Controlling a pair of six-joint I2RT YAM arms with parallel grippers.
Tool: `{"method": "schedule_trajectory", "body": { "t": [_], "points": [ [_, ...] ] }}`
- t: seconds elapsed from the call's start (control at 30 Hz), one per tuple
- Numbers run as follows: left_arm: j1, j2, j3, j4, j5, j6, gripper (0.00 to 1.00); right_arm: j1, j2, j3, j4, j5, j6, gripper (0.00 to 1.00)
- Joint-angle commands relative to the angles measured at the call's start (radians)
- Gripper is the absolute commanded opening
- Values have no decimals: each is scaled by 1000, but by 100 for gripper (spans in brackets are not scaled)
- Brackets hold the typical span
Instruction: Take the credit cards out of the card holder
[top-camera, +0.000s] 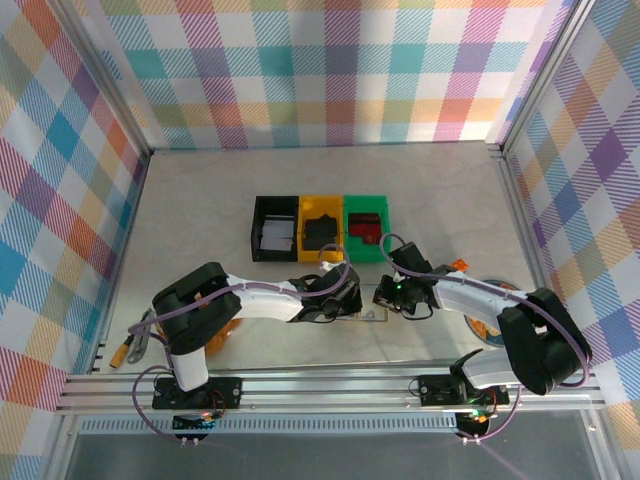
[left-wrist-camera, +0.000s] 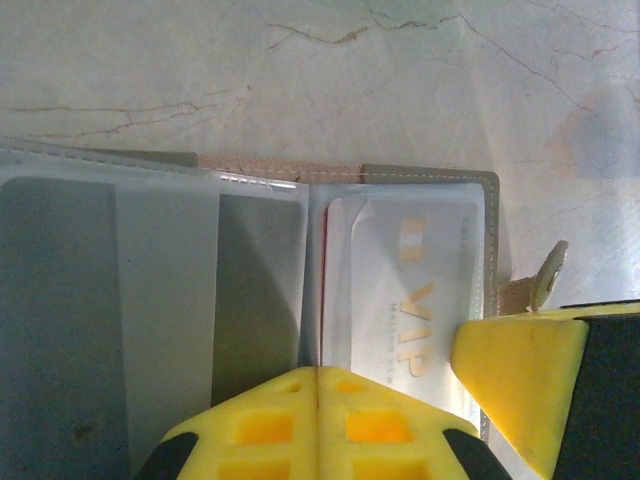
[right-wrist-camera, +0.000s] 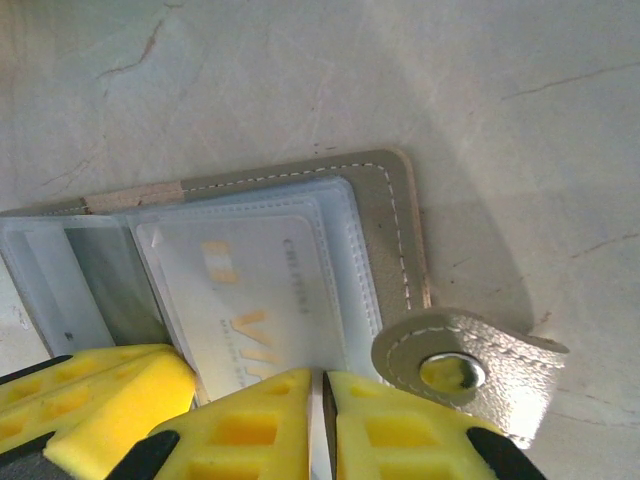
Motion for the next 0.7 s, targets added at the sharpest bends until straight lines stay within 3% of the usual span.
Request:
{"method": "schedule_trajectory", "body": {
  "t": [0.0,0.33,0.53,0.67],
  "points": [
    [9,-10,-37,-86,-45,20,0,-3,9,-22,-42,18,-2,16],
    [20,-52,-57,-79,-51,32,0,-7,-7,-20,-59,25,-8,16],
    [23,-54,-54,-46,-12,27,0,-7,-24,-3,-89,27,-35,33],
    [24,-66,-47,-12,14,22,2,-8,-44,1,-103,42,-43,33]
  ]
}}
